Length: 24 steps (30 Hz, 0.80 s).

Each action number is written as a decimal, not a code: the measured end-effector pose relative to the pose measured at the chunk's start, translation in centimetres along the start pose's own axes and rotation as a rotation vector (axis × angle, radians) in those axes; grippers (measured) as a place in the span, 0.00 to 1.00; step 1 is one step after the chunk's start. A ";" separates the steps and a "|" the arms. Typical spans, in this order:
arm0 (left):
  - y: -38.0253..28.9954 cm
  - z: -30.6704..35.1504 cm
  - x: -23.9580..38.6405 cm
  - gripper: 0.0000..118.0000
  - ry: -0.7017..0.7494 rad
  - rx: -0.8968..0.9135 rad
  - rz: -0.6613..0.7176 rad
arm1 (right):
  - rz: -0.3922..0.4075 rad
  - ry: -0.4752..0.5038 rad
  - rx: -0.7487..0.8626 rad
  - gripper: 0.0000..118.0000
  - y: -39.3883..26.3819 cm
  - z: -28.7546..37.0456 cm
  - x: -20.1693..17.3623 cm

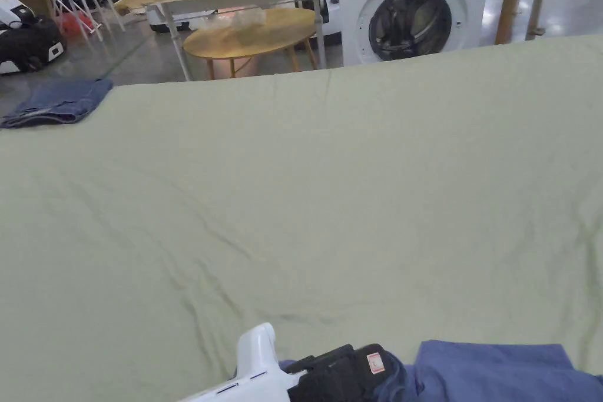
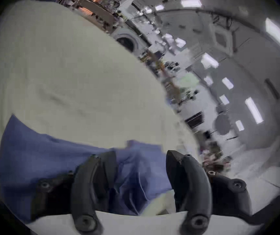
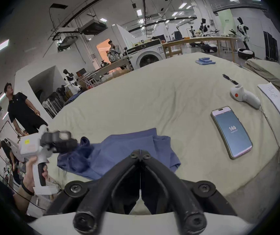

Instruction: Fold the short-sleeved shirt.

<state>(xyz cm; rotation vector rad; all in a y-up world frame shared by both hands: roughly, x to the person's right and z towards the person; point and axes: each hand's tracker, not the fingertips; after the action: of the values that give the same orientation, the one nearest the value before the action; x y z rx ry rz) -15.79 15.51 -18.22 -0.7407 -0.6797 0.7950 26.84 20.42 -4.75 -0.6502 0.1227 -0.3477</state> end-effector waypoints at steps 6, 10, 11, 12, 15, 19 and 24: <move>-0.2 0.8 -1.6 0.00 0.239 0.026 -0.049 | -0.055 -0.016 -0.032 0.00 -1.2 -0.1 1.0; -3.2 -4.4 -2.0 0.00 0.166 -0.188 -0.047 | -0.073 -0.010 -0.037 0.00 -1.2 -0.6 0.8; -4.5 -6.0 -1.7 0.00 0.226 -0.244 -0.096 | -0.071 -0.004 -0.039 0.00 -1.1 -0.7 0.6; -4.9 -6.7 -1.7 0.00 0.255 -0.251 -0.129 | -0.068 0.001 -0.037 0.00 -1.1 -0.7 0.4; -3.8 -4.8 -1.3 0.03 0.181 -0.180 -0.089 | -0.060 0.014 -0.043 0.00 -1.1 -1.2 0.0; -0.9 2.6 -1.8 0.59 0.133 -0.038 -0.023 | -0.069 0.024 -0.046 0.00 -1.1 -1.4 0.1; 2.1 11.1 -6.5 0.63 0.206 0.140 0.110 | -0.078 0.024 -0.057 0.00 -1.3 -1.8 0.6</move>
<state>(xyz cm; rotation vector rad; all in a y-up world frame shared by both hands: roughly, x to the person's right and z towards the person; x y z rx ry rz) -28.43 14.83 -15.35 -0.7250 -0.3970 0.8446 26.70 18.24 -5.39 -0.7081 0.1310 -0.4283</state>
